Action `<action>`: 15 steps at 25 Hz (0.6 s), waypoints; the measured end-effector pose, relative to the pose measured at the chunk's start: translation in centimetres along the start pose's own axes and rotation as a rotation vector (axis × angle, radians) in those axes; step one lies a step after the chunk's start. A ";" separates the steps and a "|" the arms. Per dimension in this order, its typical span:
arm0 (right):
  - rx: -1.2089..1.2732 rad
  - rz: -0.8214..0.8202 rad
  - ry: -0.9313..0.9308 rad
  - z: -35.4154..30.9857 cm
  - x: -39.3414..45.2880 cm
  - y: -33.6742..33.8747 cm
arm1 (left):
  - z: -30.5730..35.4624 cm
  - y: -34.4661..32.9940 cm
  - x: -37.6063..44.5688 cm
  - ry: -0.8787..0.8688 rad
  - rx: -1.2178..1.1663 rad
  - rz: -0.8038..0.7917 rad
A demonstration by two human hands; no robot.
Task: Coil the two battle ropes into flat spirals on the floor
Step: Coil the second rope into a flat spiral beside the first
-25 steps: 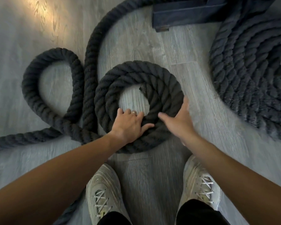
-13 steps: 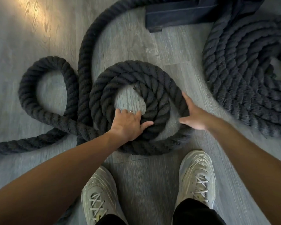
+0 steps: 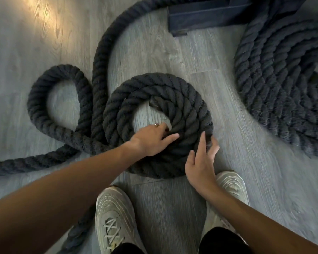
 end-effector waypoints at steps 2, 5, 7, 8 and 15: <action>-0.031 -0.048 0.032 0.3 1.4 0.3 | -4.2 1.8 -1.0 -0.274 0.187 0.034; -0.051 -0.116 0.084 0.5 5.4 0.9 | -9.4 4.0 -1.5 -0.429 0.433 -0.094; -0.072 -0.170 0.122 -0.2 8.8 1.2 | -9.2 4.3 -0.3 -0.415 0.568 -0.111; -0.079 -0.182 0.122 -0.7 10.4 1.5 | -8.1 4.1 0.5 -0.413 0.613 -0.101; -0.023 0.030 -0.281 -5.2 9.0 2.0 | -1.1 1.3 -0.7 -0.102 0.512 -0.053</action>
Point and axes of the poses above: each hand's wrist, its own x-axis towards the middle knuckle, its own y-axis out of the back of the hand, z = x × y, the point moved 3 cm from there along x, towards the middle knuckle, and after that the axes turned 12 degrees about z, right-handed, at the moved point
